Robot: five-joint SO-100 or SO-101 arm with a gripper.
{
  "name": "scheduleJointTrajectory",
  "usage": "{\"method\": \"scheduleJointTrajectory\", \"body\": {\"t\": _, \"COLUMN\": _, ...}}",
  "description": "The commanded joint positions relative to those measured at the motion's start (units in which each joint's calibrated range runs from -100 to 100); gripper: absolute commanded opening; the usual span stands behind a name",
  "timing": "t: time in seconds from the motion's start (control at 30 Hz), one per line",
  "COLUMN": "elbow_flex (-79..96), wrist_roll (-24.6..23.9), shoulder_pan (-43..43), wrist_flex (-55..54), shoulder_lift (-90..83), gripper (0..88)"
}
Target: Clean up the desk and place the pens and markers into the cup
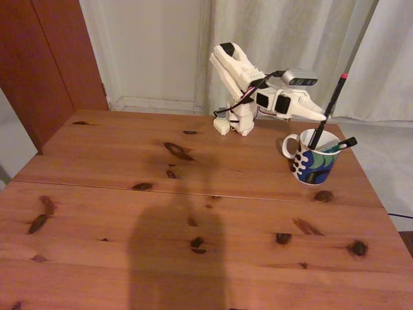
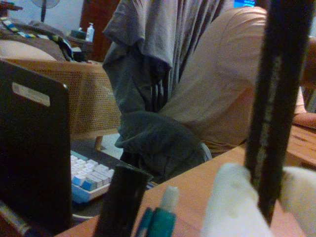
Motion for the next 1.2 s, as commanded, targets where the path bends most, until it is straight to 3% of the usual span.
{"method": "scheduleJointTrajectory", "body": {"t": 0.0, "elbow_flex": 0.1, "wrist_roll": 0.4, "shoulder_pan": -0.8, "wrist_flex": -1.9, "shoulder_lift": -1.7, "gripper": 0.7}}
{"method": "scheduleJointTrajectory", "body": {"t": 1.17, "elbow_flex": 4.1, "wrist_roll": 3.4, "shoulder_pan": -6.1, "wrist_flex": -1.8, "shoulder_lift": -1.8, "gripper": 0.7}}
